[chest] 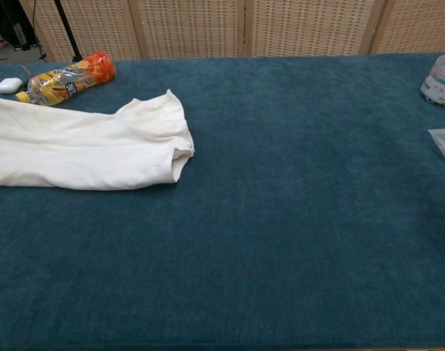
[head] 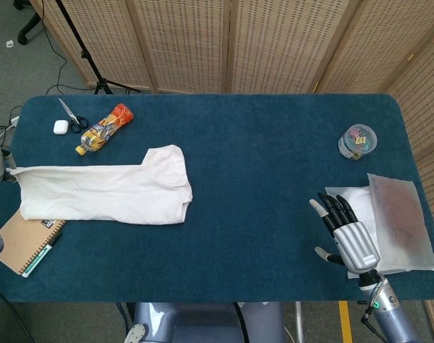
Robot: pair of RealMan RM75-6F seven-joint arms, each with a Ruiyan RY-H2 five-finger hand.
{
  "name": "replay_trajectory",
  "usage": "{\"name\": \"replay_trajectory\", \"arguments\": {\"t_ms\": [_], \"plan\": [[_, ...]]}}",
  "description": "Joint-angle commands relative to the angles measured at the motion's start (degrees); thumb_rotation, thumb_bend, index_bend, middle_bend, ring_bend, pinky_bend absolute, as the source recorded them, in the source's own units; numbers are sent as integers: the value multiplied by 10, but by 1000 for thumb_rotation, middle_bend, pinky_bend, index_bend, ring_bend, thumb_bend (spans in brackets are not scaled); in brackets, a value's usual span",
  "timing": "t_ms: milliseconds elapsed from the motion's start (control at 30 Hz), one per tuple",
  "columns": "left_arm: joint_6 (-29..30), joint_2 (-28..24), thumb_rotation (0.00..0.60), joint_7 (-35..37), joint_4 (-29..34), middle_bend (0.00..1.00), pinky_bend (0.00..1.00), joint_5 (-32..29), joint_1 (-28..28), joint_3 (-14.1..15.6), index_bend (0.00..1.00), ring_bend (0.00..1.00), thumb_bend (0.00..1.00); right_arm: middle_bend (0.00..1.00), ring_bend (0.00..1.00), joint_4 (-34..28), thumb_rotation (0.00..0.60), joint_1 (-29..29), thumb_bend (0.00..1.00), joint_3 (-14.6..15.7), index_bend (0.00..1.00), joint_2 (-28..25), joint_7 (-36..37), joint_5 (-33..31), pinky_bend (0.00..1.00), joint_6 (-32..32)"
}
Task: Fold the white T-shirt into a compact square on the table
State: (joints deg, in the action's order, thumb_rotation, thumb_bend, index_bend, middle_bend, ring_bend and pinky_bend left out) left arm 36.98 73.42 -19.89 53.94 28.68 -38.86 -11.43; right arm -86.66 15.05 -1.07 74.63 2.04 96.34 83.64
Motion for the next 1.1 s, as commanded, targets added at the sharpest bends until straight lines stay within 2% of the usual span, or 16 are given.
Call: {"name": "replay_trajectory", "arguments": {"t_ms": [33, 100, 167, 233, 300, 400, 500, 733, 933, 1100], "plan": [[-11, -8, 600, 22, 1, 0, 0, 10, 8, -5, 779, 0, 718, 0, 0, 0, 600, 0, 0, 0, 0, 0, 1, 0, 0, -1], [-13, -21, 600, 62, 26, 0, 0, 47, 16, -18, 780, 0, 718, 0, 0, -1, 600, 0, 0, 0, 0, 0, 1, 1, 0, -1], [-5, -34, 600, 125, 60, 0, 0, 111, 30, -37, 782, 0, 717, 0, 0, -2, 600, 1, 0, -1, 0, -1, 2, 1, 0, 0], [25, -47, 600, 198, 102, 0, 0, 199, 50, -52, 782, 0, 715, 0, 0, -3, 600, 0, 0, -1, 0, -2, 3, 2, 0, 1], [62, -55, 600, 251, 134, 0, 0, 275, 65, -54, 782, 0, 714, 0, 0, -4, 600, 0, 0, -1, 0, -3, 4, 2, 0, 2], [99, -61, 600, 289, 173, 0, 0, 340, 74, -51, 784, 0, 711, 0, 0, -6, 600, -1, 0, -1, 0, -5, 6, 2, 0, 4], [138, -58, 600, 284, 202, 0, 0, 383, 72, -45, 785, 0, 710, 0, 0, -8, 600, -1, 0, -2, 0, -7, 10, 3, 0, 6], [170, -25, 600, 245, 238, 0, 0, 393, 54, -47, 788, 0, 706, 0, 0, -11, 600, -2, 0, -3, 0, -12, 16, 2, 0, 8], [160, 25, 600, 154, 255, 0, 0, 341, 7, -61, 788, 0, 701, 0, 0, -12, 600, -3, 0, -5, 0, -16, 24, -1, 0, 9], [156, 70, 600, 90, 246, 0, 0, 289, -30, -71, 788, 0, 701, 0, 0, -12, 600, -3, 0, -8, 0, -20, 32, -5, 0, 9]]}}
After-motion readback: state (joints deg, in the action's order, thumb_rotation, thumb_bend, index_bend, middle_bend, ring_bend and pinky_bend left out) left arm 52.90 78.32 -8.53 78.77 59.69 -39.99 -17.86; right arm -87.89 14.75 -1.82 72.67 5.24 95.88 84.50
